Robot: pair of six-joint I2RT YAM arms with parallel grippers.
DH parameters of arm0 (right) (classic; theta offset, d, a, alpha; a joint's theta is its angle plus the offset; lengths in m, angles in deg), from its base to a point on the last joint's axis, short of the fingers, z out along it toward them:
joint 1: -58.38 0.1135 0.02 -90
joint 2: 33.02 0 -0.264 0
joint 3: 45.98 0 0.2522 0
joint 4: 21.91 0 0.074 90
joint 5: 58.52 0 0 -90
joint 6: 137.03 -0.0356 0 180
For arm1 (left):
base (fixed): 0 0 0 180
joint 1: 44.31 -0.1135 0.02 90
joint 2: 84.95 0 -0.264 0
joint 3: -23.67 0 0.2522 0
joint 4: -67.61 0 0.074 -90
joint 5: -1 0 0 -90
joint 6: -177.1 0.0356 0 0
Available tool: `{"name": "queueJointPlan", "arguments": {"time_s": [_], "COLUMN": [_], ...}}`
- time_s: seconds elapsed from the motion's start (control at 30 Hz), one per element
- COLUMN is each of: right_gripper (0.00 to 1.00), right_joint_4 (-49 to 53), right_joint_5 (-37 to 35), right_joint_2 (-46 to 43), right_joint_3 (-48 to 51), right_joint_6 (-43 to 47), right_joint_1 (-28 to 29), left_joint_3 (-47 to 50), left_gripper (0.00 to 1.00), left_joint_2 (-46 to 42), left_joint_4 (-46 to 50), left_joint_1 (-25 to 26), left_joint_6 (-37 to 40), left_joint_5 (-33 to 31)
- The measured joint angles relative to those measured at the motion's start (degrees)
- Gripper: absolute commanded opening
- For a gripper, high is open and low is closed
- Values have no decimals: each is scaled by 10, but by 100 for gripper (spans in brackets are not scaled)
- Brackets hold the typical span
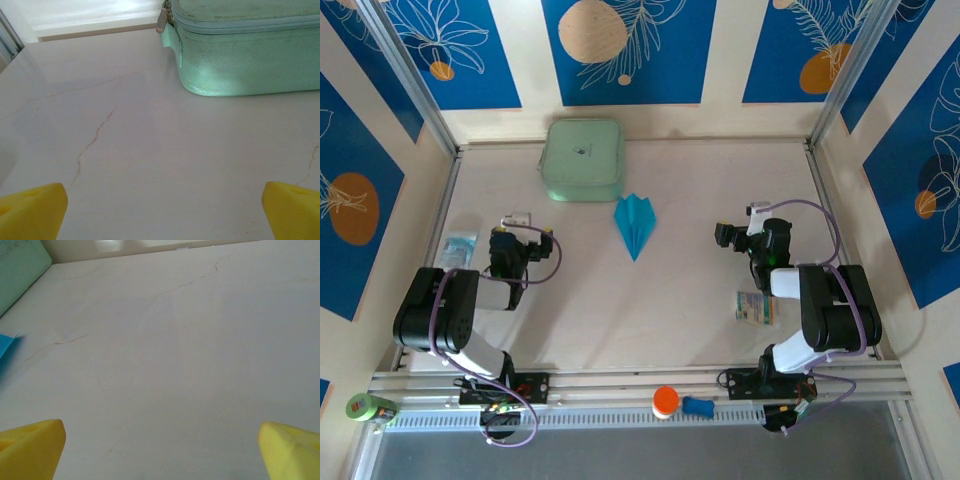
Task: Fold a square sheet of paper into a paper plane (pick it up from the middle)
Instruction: Reset both arms
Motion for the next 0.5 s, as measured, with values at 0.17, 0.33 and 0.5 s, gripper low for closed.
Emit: {"name": "queueJointPlan", "arguments": {"time_s": [0.17, 0.33, 0.5], "right_gripper": [99, 99, 99], "right_joint_4": [-1, -1, -2], "right_joint_5": [0, 0, 0], "right_joint_2": [0, 0, 0], "right_joint_3": [0, 0, 0], "right_joint_6": [0, 0, 0], "right_joint_1": [0, 0, 0], "left_joint_3": [0, -6, -13], "left_gripper": [99, 99, 99], "left_joint_2": [0, 0, 0], "left_joint_4": [0, 8, 16], "left_joint_1": [0, 0, 0], "left_joint_6": [0, 0, 0], "left_joint_5": [0, 6, 10]}}
